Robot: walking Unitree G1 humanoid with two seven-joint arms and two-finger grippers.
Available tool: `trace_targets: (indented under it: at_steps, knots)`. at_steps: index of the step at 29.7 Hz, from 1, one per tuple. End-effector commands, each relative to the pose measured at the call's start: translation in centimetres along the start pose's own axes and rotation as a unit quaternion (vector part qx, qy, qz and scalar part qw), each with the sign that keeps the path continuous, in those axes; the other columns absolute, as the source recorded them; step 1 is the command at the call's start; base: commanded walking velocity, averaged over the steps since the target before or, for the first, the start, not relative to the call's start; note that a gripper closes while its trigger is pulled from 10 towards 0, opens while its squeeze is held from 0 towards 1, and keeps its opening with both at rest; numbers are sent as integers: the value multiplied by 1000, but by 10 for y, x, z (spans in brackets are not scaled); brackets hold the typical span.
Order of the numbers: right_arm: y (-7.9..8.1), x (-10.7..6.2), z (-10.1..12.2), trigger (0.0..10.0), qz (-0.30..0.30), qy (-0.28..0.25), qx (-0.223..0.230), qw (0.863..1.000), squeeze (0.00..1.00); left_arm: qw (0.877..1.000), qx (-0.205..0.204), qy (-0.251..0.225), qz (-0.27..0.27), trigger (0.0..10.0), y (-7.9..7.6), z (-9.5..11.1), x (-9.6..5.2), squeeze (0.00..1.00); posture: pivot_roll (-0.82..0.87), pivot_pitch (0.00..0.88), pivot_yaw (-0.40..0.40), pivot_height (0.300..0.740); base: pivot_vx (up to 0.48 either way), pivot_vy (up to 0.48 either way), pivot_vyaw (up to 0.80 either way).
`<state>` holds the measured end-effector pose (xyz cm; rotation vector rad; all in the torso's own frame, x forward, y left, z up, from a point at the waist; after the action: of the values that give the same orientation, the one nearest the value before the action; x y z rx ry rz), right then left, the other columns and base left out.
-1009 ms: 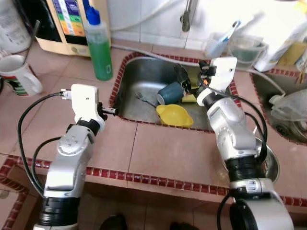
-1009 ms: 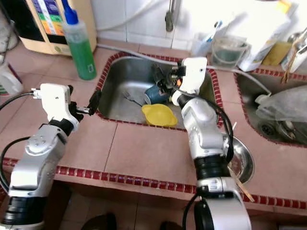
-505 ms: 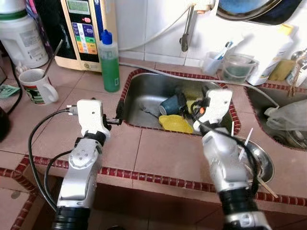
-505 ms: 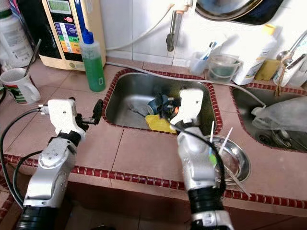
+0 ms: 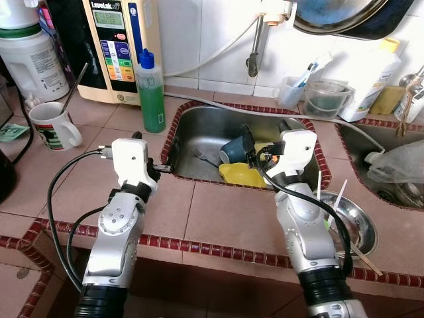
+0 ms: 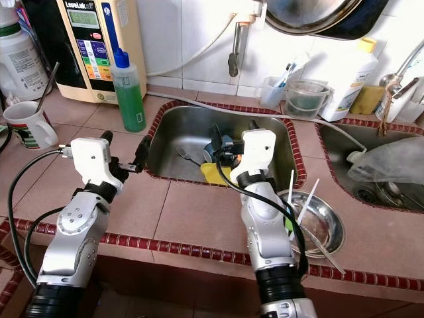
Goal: Kitchen organization
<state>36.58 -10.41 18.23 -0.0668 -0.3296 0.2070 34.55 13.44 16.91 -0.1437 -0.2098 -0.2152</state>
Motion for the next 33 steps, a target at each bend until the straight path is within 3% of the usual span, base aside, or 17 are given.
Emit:
trace_targets:
  at_steps: [1, 8, 14, 33]
  knots:
    - [-5, 3, 5, 10000, -4, -11, -8, 1000, 0, 1000, 9, -1, -5, 10000, -2, 0, -1, 0, 21, 0, -21, 740, 0, 0, 0]
    - [-3, 2, 5, 10000, 1, -10, -14, 1000, 0, 1000, 5, -4, -6, 10000, 0, 1, -5, 0, 28, 0, -30, 740, 0, -143, 0]
    - [4, 1, 3, 10000, 12, -10, -15, 1000, 0, 1000, 2, -7, -2, 10000, 1, 1, -6, 0, 30, 0, -34, 740, 0, -412, 0]
    - [1, 2, 5, 10000, 5, -12, -19, 1000, 0, 1000, 0, -6, -10, 10000, -1, 1, -1, 0, 18, 0, -24, 740, 0, -470, 0]
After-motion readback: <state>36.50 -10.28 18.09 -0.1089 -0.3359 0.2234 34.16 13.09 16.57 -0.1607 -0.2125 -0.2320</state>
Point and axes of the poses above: a point about 5 cm out from each wrist's last joint towards the gripper, its own x axis pointing out of the wrist towards the gripper, its own z axis along the axis of the wrist's last joint, y = z × x, the point moved 4 cm from there along x, pointing out of the wrist towards the gripper, and after that the axes turned 7 degrees about -x, right-handed, at the moved point
